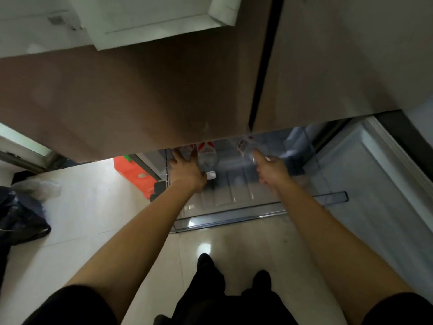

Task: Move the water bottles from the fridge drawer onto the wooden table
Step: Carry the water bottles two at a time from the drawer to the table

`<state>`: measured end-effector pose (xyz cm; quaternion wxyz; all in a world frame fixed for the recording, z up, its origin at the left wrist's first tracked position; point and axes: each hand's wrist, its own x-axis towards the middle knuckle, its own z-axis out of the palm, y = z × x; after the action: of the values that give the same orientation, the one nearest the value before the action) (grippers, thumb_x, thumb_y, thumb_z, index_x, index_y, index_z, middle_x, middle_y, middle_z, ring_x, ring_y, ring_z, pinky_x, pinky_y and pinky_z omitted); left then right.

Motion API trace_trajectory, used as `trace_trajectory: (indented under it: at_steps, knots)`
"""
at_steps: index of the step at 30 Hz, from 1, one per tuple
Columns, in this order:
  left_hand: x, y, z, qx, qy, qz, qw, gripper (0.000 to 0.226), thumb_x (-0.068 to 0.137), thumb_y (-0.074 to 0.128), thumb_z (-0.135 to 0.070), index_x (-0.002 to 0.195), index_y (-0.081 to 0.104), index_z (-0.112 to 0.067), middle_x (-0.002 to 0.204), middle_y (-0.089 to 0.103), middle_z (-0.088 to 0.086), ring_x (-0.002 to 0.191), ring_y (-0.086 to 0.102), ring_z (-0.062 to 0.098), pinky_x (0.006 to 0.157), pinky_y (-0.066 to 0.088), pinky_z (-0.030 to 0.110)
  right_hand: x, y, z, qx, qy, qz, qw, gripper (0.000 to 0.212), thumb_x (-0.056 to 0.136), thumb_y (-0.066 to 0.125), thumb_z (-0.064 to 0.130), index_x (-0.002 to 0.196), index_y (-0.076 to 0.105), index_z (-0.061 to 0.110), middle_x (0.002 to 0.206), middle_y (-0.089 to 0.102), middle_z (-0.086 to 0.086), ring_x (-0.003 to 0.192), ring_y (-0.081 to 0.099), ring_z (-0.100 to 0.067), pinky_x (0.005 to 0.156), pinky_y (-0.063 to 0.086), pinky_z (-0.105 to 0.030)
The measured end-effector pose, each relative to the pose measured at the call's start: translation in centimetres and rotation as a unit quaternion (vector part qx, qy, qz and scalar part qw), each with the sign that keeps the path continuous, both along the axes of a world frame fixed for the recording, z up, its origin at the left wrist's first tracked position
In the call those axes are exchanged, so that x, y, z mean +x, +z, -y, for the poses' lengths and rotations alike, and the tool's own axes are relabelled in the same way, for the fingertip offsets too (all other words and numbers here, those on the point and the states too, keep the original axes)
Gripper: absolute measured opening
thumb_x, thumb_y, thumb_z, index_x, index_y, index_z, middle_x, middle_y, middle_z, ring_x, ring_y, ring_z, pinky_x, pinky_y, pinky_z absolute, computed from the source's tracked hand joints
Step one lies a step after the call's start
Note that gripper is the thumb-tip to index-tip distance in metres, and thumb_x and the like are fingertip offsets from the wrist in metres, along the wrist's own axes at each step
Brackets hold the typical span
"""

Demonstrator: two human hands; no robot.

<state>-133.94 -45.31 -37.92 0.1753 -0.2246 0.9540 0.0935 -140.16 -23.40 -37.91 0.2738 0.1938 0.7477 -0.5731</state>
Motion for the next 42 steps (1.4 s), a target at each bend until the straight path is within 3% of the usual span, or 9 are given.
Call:
trace_trajectory:
  at_steps: [8,10,14,18,23,28,33,38,42]
  knots:
    - [-1.0,-1.5,0.3,0.044,0.057,0.021,0.997,0.065,0.093,0.054,-0.047,0.144,0.035,-0.011,0.139,0.039,0.026,0.128,0.036,0.042,0.101,0.041,0.042,1.1,0.6,-3.3,0.089,0.063,-0.071,0.991,0.058,0.086,0.063,0.061,0.116,0.067,0.012,0.102,0.07,-0.009,0.094,0.067,-0.028,0.085,0.056,-0.042]
    - [-0.7,-1.2,0.4,0.014,0.019,-0.018,1.0,0.058,0.094,0.055,-0.041,0.141,0.04,-0.009,0.132,0.05,0.027,0.128,0.034,0.043,0.094,0.044,0.042,1.5,0.9,-3.6,0.101,0.085,-0.083,0.988,0.053,0.088,0.063,0.058,0.113,0.067,0.011,0.103,0.07,-0.008,0.093,0.066,-0.026,0.081,0.055,-0.038]
    - [0.5,0.4,-0.4,0.0,-0.006,-0.119,0.993,0.046,0.095,0.055,-0.034,0.137,0.043,-0.018,0.132,0.046,0.028,0.121,0.043,0.046,0.088,0.051,0.048,1.9,1.1,-3.7,0.115,0.116,-0.1,0.982,0.05,0.09,0.062,0.056,0.107,0.068,0.01,0.095,0.068,-0.006,0.083,0.064,-0.019,0.059,0.043,-0.026]
    - [3.5,1.5,-1.6,-0.006,-0.002,-0.21,0.978,0.027,0.092,0.061,-0.021,0.117,0.057,-0.013,0.116,0.05,0.028,0.099,0.054,0.046,0.081,0.053,0.049,1.9,1.5,-3.7,0.132,0.143,-0.1,0.976,0.052,0.091,0.06,0.057,0.115,0.063,0.011,0.102,0.065,-0.006,0.08,0.059,-0.015,0.06,0.042,-0.027]
    - [7.2,2.6,-2.2,0.006,0.046,-0.273,0.961,0.025,0.085,0.067,-0.001,0.104,0.058,-0.014,0.109,0.055,0.021,0.094,0.053,0.039,0.075,0.054,0.044,2.2,2.2,-3.7,0.162,0.182,-0.111,0.963,0.053,0.093,0.058,0.056,0.12,0.061,0.01,0.105,0.063,-0.005,0.086,0.057,-0.019,0.056,0.037,-0.023]
    - [8.4,5.4,-1.9,0.022,0.061,-0.345,0.937,0.013,0.093,0.062,-0.008,0.092,0.055,-0.018,0.099,0.057,0.011,0.087,0.052,0.026,0.077,0.054,0.039,2.8,3.3,-2.9,0.21,0.202,-0.147,0.945,0.057,0.094,0.056,0.056,0.125,0.061,0.009,0.117,0.067,-0.013,0.099,0.062,-0.029,0.071,0.043,-0.03]
    - [8.5,8.3,-2.2,0.04,-0.018,-0.34,0.939,0.023,0.094,0.061,-0.018,0.084,0.044,-0.029,0.091,0.058,0.005,0.081,0.053,0.025,0.068,0.051,0.036,3.1,6.3,-2.4,0.278,0.221,-0.21,0.911,0.053,0.089,0.061,0.056,0.115,0.064,0.01,0.106,0.066,-0.011,0.087,0.055,-0.027,0.069,0.043,-0.032]
    - [7.9,10.4,-2.4,0.045,-0.098,-0.232,0.967,0.023,0.09,0.065,-0.023,0.084,0.045,-0.031,0.093,0.058,0.001,0.081,0.055,0.024,0.074,0.051,0.039,3.5,7.6,-1.7,0.306,0.25,-0.274,0.877,0.036,0.088,0.063,0.05,0.104,0.066,0.018,0.1,0.07,-0.007,0.082,0.055,-0.022,0.063,0.04,-0.029]
    - [7.4,9.6,-2.5,0.036,-0.131,-0.166,0.977,0.022,0.091,0.063,-0.027,0.084,0.044,-0.033,0.101,0.063,-0.003,0.086,0.055,0.02,0.081,0.055,0.039,3.9,7.4,-1.0,0.265,0.276,-0.272,0.883,0.043,0.082,0.071,0.051,0.114,0.067,0.021,0.108,0.068,-0.005,0.094,0.063,-0.023,0.071,0.052,-0.034]
